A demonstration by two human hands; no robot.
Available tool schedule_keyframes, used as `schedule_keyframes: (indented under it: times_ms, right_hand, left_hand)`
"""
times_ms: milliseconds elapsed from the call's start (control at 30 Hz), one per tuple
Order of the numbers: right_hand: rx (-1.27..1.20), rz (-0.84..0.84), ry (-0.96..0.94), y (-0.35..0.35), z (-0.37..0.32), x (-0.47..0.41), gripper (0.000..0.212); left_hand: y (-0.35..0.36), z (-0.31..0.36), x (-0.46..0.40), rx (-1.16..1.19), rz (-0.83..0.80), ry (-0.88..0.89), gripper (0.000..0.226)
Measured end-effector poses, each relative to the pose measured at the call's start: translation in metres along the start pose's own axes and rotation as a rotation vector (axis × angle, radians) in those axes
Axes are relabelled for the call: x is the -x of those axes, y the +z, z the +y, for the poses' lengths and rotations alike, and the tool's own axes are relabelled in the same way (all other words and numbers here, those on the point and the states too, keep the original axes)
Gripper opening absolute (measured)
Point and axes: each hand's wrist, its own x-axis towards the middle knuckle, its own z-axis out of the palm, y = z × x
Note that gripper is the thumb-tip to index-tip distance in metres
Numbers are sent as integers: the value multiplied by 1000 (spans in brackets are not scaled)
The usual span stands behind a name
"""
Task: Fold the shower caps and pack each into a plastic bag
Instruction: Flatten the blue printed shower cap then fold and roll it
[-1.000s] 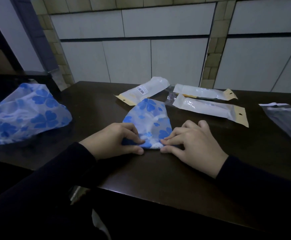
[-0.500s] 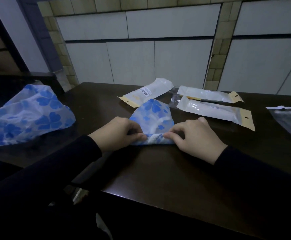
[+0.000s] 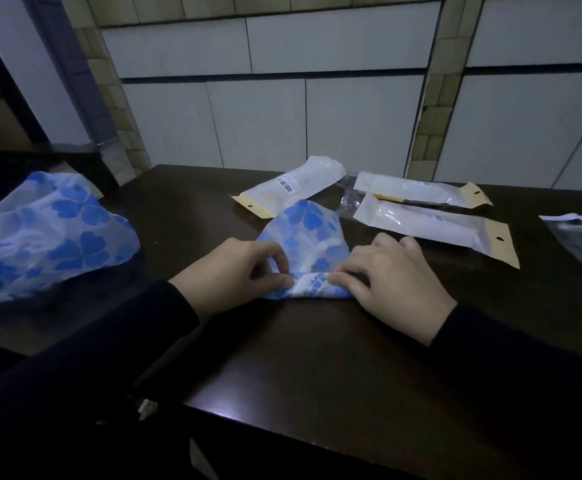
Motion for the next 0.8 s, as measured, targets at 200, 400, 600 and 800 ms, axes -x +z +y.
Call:
schedule_keyframes:
  times_ms: [200,400,600,800]
  right_hand:
    - [-81,128,-115,3,6,-1,17]
    - [59,57,-224,0,1,4,33]
    - [15,-71,-117,-4,6,11,39]
    - [8,-81,-28,-2,12,8,38]
  left_hand:
    - [7,-16,11,-134,199,242,33]
    - [14,-2,22,-144,106,343,44]
    - [12,-14,17,-4,64,289,47]
    - [11,-16,15,57,111,258,40]
